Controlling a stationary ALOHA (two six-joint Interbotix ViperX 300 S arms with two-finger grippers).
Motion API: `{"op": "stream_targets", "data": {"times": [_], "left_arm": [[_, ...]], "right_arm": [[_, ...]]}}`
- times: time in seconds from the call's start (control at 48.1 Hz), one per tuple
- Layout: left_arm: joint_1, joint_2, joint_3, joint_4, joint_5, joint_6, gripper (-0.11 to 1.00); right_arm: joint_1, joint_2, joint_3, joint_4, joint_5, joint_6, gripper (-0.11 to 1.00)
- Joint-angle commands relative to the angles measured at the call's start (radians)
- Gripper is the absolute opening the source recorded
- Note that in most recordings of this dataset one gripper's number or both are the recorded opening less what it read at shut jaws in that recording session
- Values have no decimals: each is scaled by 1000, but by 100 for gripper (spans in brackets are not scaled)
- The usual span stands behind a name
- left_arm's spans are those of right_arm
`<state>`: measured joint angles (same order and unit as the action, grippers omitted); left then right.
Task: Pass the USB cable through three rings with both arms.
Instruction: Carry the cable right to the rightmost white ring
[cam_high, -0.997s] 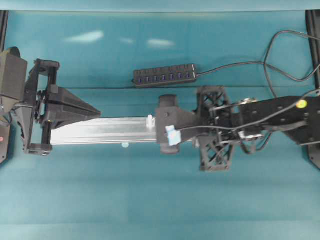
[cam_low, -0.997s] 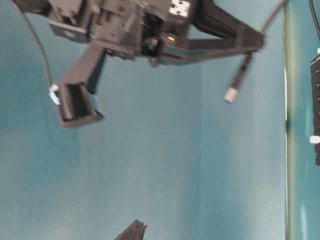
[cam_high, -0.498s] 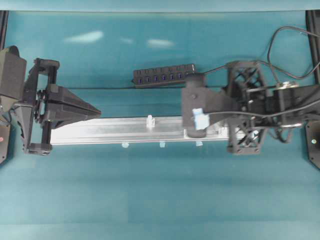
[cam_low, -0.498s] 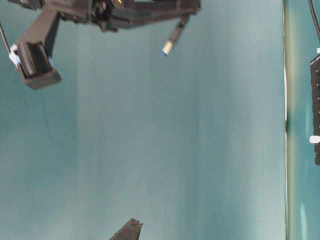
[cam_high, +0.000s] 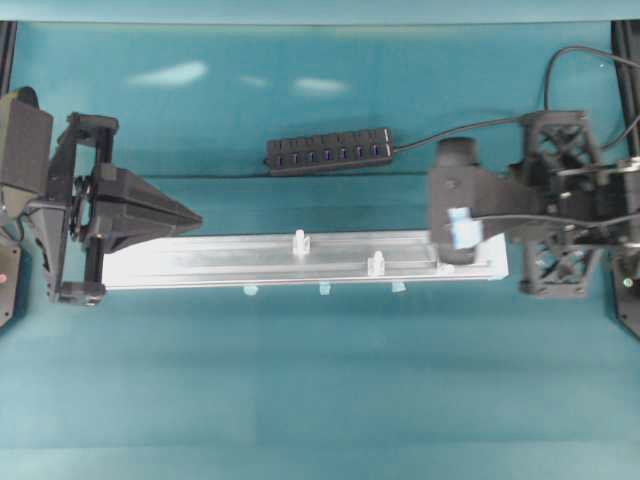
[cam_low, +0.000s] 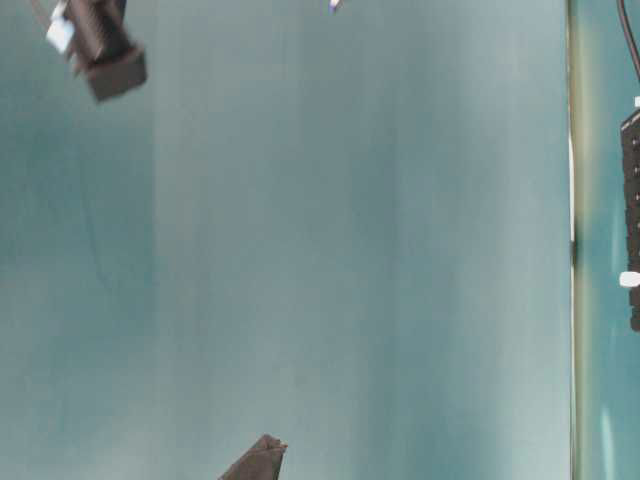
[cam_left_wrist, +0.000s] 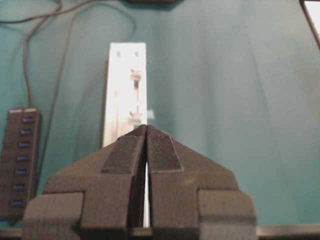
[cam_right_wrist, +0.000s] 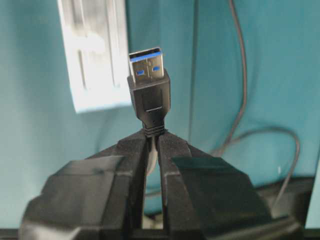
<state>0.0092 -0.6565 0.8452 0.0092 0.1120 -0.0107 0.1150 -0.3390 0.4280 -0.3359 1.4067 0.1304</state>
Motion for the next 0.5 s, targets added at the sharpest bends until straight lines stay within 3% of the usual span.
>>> {"op": "stream_targets", "data": {"times": [0.0,0.312,0.478], "left_arm": [[5,-5,-29,2,-9,-2,2],[14,0,-32,3,-11,-2,2],[26,0,-34,3,-9,-2,2]], "right_arm": [[-5,-54,25,-6,2,2,-8],[-15,-184,179,2,-37,89,-8],[-15,-193,284,52,-153,126,-8]]}}
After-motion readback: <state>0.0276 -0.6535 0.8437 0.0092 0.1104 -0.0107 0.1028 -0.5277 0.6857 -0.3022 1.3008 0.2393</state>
